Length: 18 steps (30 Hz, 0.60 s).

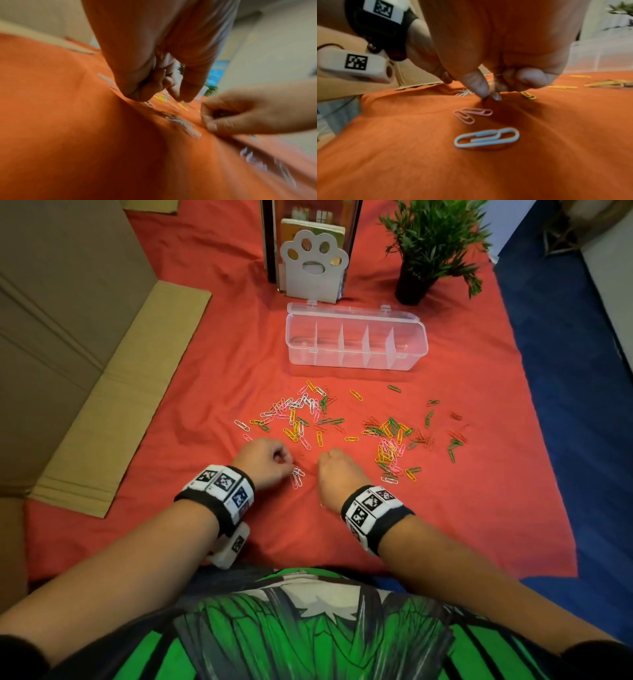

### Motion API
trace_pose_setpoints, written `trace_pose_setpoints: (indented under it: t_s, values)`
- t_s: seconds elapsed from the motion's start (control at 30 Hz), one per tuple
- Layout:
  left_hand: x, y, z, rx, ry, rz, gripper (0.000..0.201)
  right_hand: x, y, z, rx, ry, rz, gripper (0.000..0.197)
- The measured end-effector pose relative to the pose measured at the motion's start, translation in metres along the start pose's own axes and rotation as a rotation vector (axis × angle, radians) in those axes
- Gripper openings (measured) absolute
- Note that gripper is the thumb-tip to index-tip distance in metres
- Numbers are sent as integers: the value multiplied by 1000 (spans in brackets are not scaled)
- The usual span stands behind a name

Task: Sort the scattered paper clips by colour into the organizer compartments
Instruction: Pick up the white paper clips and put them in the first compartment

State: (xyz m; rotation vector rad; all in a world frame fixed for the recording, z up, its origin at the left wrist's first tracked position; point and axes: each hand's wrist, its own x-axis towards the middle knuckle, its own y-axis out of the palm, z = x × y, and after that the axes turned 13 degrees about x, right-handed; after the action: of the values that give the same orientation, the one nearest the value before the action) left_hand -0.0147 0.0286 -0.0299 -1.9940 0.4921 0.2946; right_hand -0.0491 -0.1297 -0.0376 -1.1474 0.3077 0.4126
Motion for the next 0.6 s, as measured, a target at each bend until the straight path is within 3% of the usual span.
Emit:
trace_pose_setpoints:
  t_s: [0.1, 0.2, 0.33, 0.5, 0.57, 0.6]
  values:
    - [-5, 5, 6, 292, 107, -37, 17, 3, -8, -1, 50, 20, 49, 32]
    - [-6, 8, 10, 325, 136, -71, 18, 3, -24, -11, 338, 88, 125, 9]
    - [-2, 10, 5, 297, 155, -57, 15, -5, -34, -36, 794, 167, 118, 20]
    - [3, 12, -1, 320, 201, -39, 15, -21, -34, -46, 1188, 290, 199, 28]
    - [5, 13, 0, 330, 202, -11, 12, -29, -30, -47, 1202, 324, 232, 24]
    - [6, 14, 0, 328, 203, -11, 12, -32, -27, -46, 1060, 296, 239, 22]
